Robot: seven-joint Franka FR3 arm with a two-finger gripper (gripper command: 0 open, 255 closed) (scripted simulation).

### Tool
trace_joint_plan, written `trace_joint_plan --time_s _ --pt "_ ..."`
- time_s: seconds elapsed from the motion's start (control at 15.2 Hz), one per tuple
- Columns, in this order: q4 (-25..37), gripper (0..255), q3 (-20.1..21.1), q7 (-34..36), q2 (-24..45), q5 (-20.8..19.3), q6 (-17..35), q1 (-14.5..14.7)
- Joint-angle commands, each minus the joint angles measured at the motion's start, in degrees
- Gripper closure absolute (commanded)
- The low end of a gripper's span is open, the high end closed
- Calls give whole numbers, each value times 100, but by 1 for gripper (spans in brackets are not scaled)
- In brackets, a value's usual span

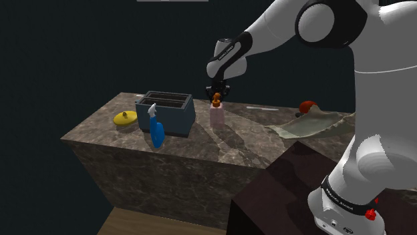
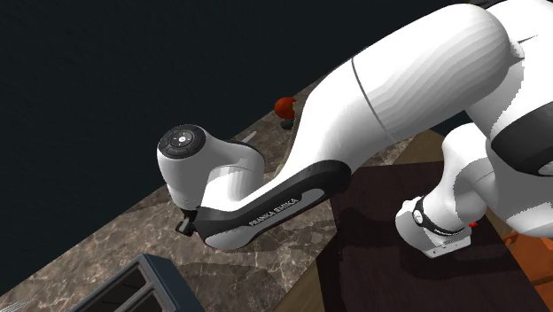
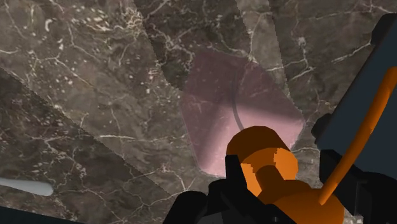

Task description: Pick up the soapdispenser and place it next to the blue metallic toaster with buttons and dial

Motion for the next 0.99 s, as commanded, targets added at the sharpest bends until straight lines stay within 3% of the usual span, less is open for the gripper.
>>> trace_joint_plan --time_s 0.0,0.07,0.13,0.46,0.73,0.92 --pt "0 255 0 0 1 0 2 0" --pt "0 255 0 0 1 0 2 0" --pt "0 0 0 0 1 0 2 0" --pt "0 0 0 0 1 0 2 0" --pt "-80 0 -118 135 -580 -206 -486 115" --pt "-80 0 -117 135 -580 -207 -485 113"
